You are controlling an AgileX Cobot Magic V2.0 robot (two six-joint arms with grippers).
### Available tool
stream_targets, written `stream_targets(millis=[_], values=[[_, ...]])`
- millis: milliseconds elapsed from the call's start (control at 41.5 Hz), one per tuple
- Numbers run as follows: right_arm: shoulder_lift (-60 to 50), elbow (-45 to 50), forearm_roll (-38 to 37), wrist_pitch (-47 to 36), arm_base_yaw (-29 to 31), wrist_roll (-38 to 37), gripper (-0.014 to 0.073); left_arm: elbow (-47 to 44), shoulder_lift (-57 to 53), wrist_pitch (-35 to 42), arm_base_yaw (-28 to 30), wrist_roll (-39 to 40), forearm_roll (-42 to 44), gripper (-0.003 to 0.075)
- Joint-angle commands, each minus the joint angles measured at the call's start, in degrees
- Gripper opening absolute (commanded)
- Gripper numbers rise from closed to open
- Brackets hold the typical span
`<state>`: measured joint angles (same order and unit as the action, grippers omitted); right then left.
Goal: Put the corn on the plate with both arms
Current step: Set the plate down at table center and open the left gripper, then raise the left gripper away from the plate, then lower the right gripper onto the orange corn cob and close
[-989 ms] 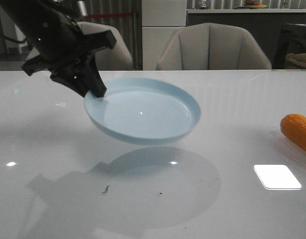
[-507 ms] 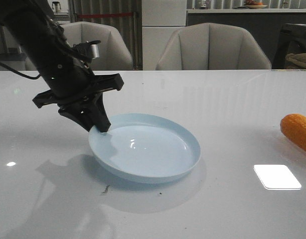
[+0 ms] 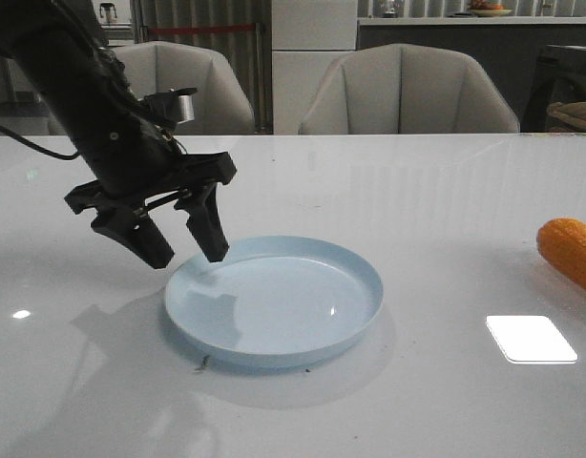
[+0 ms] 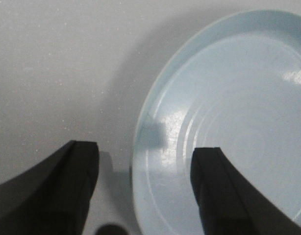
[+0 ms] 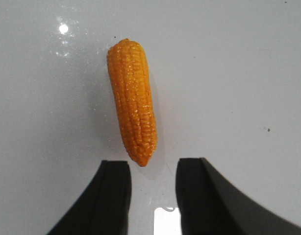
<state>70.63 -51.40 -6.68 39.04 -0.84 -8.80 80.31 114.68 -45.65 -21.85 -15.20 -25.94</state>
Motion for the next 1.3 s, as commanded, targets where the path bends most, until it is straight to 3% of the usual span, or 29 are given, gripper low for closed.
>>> stream_targets(millis=[0,458,699,892,1037,1278], values=[[-1.1,-1.9,-1.1,-2.1,0.3,0.3,0.0349,1.8,-3.1,0.9,-0.3,-0.1,-1.8,0.0496],[-1.1,-1.9,-1.1,-2.0,0.3,0.3,0.0349,6.4,-3.4,0.3,0.7,-0.1,-2.0,0.0496],[-1.1,-1.9,-1.1,-2.0,0.3,0.3,0.0349,9.5,-12.5,4.7,0.9,0.6,10.3,0.0496],[-1.1,-1.9,-1.1,-1.9,0.3,0.3,0.0349,9.3,-23.4,8.5,2.9,7.5,20.7,0.0496],[-1.1,-1.9,-1.1,-1.9,0.3,0.3,0.0349,5.1,-31.2,10.8,6.4,15.2,30.1,0.0496],[-1.1,-1.9,-1.1,-1.9,0.3,0.3,0.0349,-15.0,-45.1,21.2,14.3,15.7,30.7,0.0496]])
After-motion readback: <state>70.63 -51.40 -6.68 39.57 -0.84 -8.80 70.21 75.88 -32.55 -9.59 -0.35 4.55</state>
